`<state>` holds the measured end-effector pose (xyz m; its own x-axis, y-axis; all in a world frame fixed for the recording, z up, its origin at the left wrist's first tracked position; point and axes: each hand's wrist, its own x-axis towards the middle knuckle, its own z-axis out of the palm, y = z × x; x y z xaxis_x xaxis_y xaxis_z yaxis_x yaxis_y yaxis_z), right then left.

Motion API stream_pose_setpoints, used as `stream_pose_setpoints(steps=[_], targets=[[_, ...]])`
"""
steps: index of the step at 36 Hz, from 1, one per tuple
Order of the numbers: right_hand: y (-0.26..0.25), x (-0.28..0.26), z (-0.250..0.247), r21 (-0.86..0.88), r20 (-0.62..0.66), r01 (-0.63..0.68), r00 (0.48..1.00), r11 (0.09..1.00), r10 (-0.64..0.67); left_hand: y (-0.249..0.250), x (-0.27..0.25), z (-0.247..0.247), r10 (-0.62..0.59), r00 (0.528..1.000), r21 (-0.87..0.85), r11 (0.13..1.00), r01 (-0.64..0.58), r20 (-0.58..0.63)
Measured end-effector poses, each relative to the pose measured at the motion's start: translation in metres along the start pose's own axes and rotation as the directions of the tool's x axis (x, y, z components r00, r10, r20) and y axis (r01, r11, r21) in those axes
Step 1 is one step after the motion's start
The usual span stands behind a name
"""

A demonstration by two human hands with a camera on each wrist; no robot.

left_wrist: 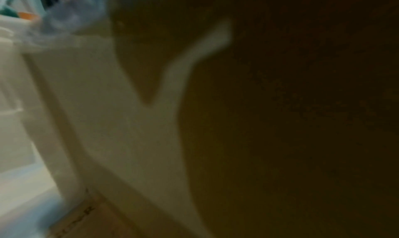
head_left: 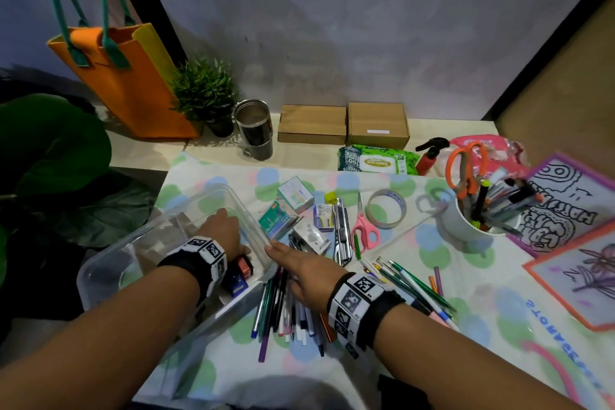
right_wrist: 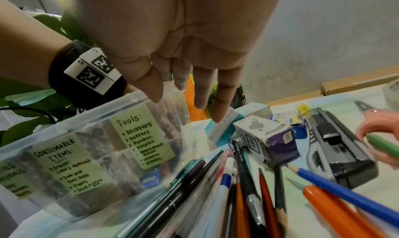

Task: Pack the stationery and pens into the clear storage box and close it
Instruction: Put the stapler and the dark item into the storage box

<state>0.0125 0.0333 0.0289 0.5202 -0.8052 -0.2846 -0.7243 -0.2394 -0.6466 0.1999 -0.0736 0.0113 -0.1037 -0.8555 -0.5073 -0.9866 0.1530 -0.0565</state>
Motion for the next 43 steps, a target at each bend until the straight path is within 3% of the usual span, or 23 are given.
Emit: stream_pose_setpoints(steps=[5,8,13,17,22,30,35,40,43], targets=[[0.003,-0.004,0.001,0.015,-0.009,-0.023,1.000,1.000,0.023,-0.001,-0.008,-0.011,0.000,1.000,-0.029,1.000,-0.001,-0.013],[0.014,-0.016,0.000,0.099,-0.078,-0.130,0.987,0.987,0.138,-0.002,-0.014,-0.022,-0.012,0.997,-0.088,0.996,0.005,-0.072],[0.050,-0.041,-0.002,0.211,-0.145,-0.442,0.868,0.872,0.475,0.008,-0.028,-0.036,0.024,0.970,-0.230,0.970,-0.081,-0.241],[0.084,-0.053,-0.004,0.161,-0.214,-0.561,0.784,0.812,0.583,0.017,-0.043,-0.031,0.005,0.968,-0.293,0.953,-0.081,-0.252],[0.114,-0.053,-0.017,0.105,-0.277,-0.617,0.735,0.780,0.619,0.019,-0.053,-0.034,-0.062,0.931,-0.363,0.928,-0.079,-0.361],[0.127,-0.028,-0.041,-0.063,-0.194,-0.609,0.784,0.790,0.589,0.017,-0.052,-0.022,0.064,0.977,-0.329,0.935,-0.130,-0.203],[0.128,-0.019,-0.039,-0.087,-0.178,-0.688,0.722,0.721,0.668,-0.007,-0.043,-0.027,-0.037,0.977,-0.355,0.934,-0.040,-0.208],[0.122,-0.009,-0.034,-0.058,-0.301,-0.689,0.702,0.722,0.645,-0.043,-0.033,-0.036,-0.161,0.957,-0.359,0.931,0.066,-0.241],[0.112,0.004,-0.031,-0.055,-0.329,-0.657,0.723,0.752,0.607,-0.061,-0.029,-0.036,-0.194,0.971,-0.305,0.941,0.143,-0.141]])
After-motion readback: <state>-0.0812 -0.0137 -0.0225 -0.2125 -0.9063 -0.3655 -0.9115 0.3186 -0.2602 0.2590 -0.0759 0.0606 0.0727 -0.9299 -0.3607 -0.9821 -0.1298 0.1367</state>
